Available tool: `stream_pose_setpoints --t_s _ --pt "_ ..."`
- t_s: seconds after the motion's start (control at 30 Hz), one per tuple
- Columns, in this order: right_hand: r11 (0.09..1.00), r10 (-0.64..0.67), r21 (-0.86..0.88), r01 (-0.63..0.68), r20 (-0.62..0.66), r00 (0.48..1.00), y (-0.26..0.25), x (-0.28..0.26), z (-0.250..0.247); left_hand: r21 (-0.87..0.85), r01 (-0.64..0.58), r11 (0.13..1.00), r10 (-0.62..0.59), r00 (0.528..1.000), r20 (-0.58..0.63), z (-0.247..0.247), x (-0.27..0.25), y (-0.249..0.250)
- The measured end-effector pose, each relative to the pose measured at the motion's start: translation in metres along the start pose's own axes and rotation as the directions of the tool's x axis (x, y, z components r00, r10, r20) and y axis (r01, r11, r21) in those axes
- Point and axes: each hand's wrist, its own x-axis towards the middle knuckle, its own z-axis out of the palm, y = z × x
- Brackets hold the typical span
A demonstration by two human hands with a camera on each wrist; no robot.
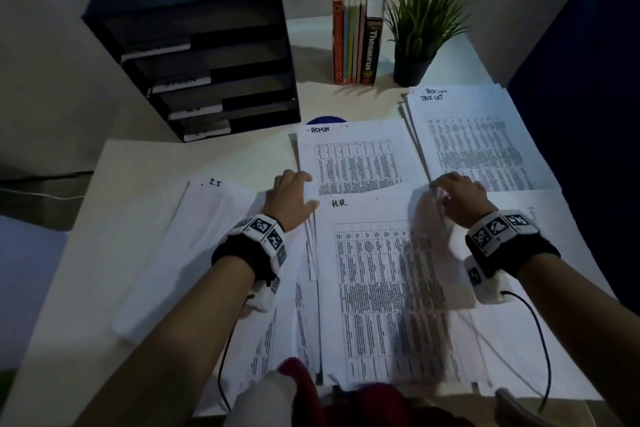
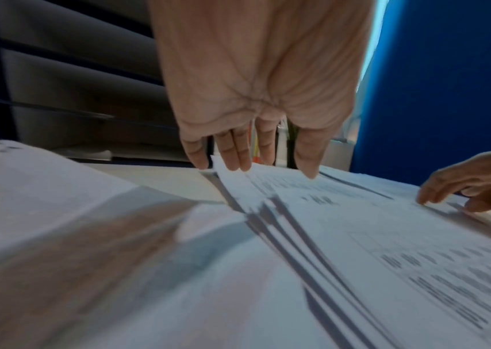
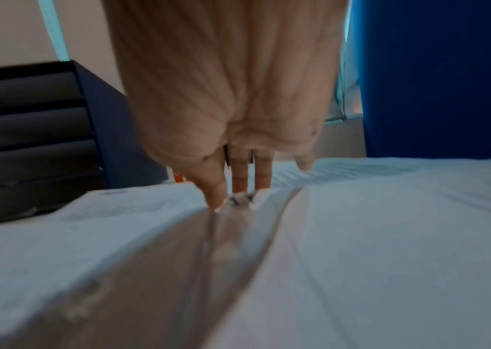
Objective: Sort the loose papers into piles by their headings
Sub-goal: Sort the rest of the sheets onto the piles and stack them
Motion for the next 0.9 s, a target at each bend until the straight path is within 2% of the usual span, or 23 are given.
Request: stream_pose_setpoints --t_s 0.13,0.2,0.27,0.37,0.43,0.47,0.6,0.7,0.77,0.83,0.9 --pt "0.966 -0.133 0.195 0.171 -0.194 0.972 -0.063 -0.010 -0.012 -0.139 0.163 0.977 -0.181 0.975 -0.131 -0.029 -0.010 -0.051" --pt "0.920 -0.225 0.283 0.271 -0.187 0.956 -0.105 -0.024 -0.007 -0.183 0.283 0.942 -0.314 0.934 -0.169 -0.041 -0.018 -0.080" --pt "0.889 -0.319 0.310 0.336 -0.106 0.942 -0.146 -0.040 0.009 -0.219 0.424 0.879 -0.462 0.871 -0.167 -0.051 -0.031 -0.109" --pt "0.886 -0.397 0.296 0.356 0.090 0.913 -0.197 -0.061 0.044 -0.184 0.627 0.757 -0.647 0.757 -0.086 -0.056 -0.056 -0.147" --pt "0.925 -0.364 0.212 0.316 0.244 0.899 -0.218 -0.070 0.070 -0.139 0.712 0.688 -0.721 0.692 -0.022 -0.051 -0.074 -0.164" --pt "0.944 -0.326 0.151 0.294 0.285 0.901 -0.226 -0.074 0.080 -0.123 0.731 0.671 -0.737 0.676 0.002 -0.047 -0.082 -0.168" --pt "0.981 -0.193 0.029 0.192 0.262 0.946 -0.243 -0.086 0.101 -0.087 0.714 0.695 -0.706 0.700 0.110 -0.033 -0.101 -0.165" --pt "0.986 -0.158 -0.014 0.164 0.207 0.965 -0.248 -0.087 0.109 -0.089 0.713 0.696 -0.697 0.700 0.156 -0.031 -0.109 -0.158" --pt "0.989 -0.141 -0.012 0.146 0.189 0.972 -0.249 -0.086 0.111 -0.205 0.714 0.669 -0.699 0.699 0.151 -0.031 -0.111 -0.160" --pt "0.993 -0.117 0.002 0.118 0.183 0.976 -0.251 -0.084 0.112 -0.400 0.695 0.598 -0.696 0.697 0.172 -0.029 -0.109 -0.167" --pt "0.995 -0.098 0.017 0.097 0.180 0.979 -0.252 -0.084 0.113 -0.474 0.663 0.579 -0.649 0.727 0.224 -0.026 -0.108 -0.172"
